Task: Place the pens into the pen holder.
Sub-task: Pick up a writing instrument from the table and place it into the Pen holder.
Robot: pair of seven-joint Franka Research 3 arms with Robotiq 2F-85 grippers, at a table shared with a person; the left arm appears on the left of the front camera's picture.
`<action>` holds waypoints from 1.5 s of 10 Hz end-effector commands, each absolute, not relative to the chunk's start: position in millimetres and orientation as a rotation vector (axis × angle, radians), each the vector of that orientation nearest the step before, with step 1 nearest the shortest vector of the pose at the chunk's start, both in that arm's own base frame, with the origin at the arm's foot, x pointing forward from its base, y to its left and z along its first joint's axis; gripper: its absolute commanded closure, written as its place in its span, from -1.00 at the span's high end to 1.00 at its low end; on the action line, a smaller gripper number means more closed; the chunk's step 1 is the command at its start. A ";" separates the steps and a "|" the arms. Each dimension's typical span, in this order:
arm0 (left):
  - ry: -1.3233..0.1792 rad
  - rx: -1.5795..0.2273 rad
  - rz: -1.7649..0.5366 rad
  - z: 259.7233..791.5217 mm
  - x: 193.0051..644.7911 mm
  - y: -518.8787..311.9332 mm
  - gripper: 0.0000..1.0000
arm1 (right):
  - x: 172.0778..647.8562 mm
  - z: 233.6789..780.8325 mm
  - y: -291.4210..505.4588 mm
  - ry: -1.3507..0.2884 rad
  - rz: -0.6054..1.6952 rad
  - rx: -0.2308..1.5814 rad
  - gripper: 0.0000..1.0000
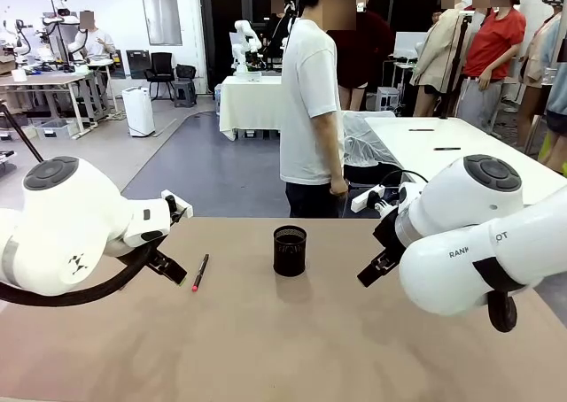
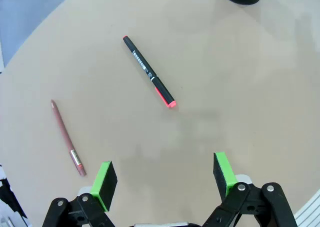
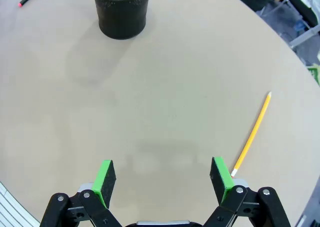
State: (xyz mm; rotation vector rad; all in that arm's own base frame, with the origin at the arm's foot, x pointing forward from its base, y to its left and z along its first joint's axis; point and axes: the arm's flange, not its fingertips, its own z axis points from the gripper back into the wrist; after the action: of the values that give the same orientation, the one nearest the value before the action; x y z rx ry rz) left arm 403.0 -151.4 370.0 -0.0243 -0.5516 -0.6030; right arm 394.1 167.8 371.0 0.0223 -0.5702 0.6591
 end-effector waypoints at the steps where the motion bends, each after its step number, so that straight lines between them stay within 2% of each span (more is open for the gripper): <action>1: -0.552 -0.024 -0.604 370.2 402.9 -151.5 1.00 | 394.1 371.0 167.7 -0.570 0.659 0.023 1.00; 6: -0.552 -0.024 -0.603 370.0 403.0 -151.4 1.00 | 394.1 371.0 167.7 -0.570 0.659 0.023 1.00; 8: -0.480 0.004 -0.659 382.5 402.3 -152.1 1.00 | 394.1 371.0 167.8 -0.570 0.659 0.022 1.00; 10: -0.404 -0.088 -0.734 397.8 401.0 -150.9 1.00 | 392.7 379.2 180.9 -0.536 0.679 0.163 1.00; 13: -0.396 -0.225 -0.743 430.4 411.0 -134.6 1.00 | 392.2 416.4 186.7 -0.554 0.685 0.217 1.00; 15: -0.445 -0.295 -0.747 459.1 419.9 -118.5 1.00 | 385.0 463.3 180.1 -0.552 0.696 0.261 1.00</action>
State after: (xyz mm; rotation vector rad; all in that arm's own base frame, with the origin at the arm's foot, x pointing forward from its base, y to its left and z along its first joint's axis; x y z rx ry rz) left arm 412.4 -130.0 453.0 -0.2488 -0.4307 -0.7306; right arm 383.8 195.3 444.5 0.2251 -0.5604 0.6651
